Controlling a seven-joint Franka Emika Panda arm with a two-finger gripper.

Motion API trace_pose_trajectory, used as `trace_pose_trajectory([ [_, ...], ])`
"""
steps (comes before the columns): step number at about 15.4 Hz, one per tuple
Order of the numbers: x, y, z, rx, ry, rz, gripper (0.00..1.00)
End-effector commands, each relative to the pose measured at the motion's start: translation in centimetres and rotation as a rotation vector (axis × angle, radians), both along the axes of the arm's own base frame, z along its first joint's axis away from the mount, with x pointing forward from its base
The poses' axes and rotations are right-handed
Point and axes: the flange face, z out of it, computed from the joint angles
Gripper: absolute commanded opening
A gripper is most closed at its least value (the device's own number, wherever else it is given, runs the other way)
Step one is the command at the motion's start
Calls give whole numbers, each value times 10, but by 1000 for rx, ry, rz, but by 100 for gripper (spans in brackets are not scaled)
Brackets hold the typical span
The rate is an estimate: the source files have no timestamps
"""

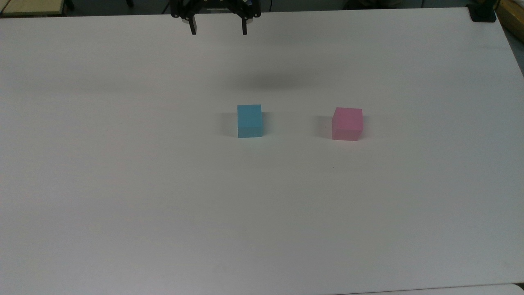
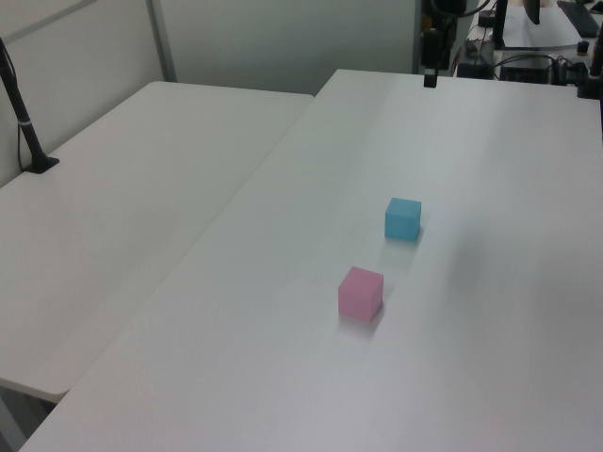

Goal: Put blue cube on pink cube
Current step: 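Lower the open gripper over the light-blue cube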

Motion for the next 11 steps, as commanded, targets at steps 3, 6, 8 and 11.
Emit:
trace_pose_trajectory([
  [3, -2, 16, -64, 19, -29, 5, 100],
  [6, -2, 20, -96, 18, -27, 11, 100],
  [8, -2, 28, -138, 16, -36, 14, 100],
  [11, 5, 36, -185, 0, -25, 3, 100],
])
